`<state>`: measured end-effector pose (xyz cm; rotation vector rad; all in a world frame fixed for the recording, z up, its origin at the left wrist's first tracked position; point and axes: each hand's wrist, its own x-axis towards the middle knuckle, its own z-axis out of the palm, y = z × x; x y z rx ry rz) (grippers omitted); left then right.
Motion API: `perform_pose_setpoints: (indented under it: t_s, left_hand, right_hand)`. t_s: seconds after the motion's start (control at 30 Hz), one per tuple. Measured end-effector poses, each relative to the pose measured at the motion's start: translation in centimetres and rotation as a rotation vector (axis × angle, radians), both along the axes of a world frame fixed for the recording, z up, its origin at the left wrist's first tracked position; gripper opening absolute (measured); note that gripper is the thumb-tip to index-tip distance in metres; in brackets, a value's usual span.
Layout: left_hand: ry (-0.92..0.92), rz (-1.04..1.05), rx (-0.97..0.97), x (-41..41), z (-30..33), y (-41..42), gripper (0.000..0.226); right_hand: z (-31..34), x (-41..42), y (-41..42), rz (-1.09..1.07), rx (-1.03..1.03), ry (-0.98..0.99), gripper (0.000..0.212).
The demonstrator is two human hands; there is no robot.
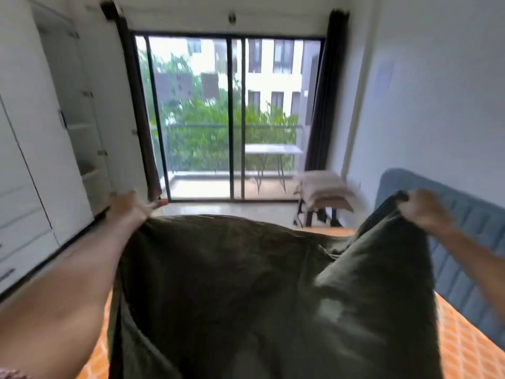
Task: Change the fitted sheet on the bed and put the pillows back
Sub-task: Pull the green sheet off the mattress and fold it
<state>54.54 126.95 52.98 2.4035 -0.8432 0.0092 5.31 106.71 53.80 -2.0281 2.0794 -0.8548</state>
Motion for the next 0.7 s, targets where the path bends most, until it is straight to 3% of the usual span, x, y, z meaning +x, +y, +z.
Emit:
perform_pose_setpoints:
  t_s: [0.13, 0.23, 0.33, 0.43, 0.53, 0.63, 0.7]
  left_hand:
    - [0.341, -0.06, 0.112, -8.3, -13.2, -0.3, 0.081]
    - [0.639, -0.138, 0.205, -14.6, -21.0, -0.3, 0.073]
    - [0.925, -0.242, 0.148, -20.4, -25.9, 0.9, 0.026]
    - [1.05, -0.217, 0.018, -26.0, -26.7, 4.1, 0.014]
    - [1.232, -0.036, -0.104, -29.6, -26.9, 6.9, 0.011]
    - [1.228, 0.011, -0.191, -31.2, -27.4, 8.5, 0.008]
    - [1.034, -0.02, -0.216, -31.4, -27.7, 9.3, 0.018]
  right_hand:
    - [-15.0, 2.4, 5.4, 0.089, 0.415, 0.074, 0.037]
    - [-22.6, 3.7, 11.4, 0.159, 0.534, 0.047, 0.035]
    - [-25.7, 4.6, 15.9, 0.293, 0.563, -0.053, 0.03]
    - [-26.3, 6.0, 20.3, 0.349, 0.568, -0.264, 0.025]
    - [-27.7, 7.4, 23.9, 0.298, 0.515, -0.419, 0.019]
    - [-28.3, 8.9, 26.7, 0.212, 0.491, -0.556, 0.019]
    - [-28.1, 9.5, 28.1, 0.18, 0.488, -0.63, 0.018]
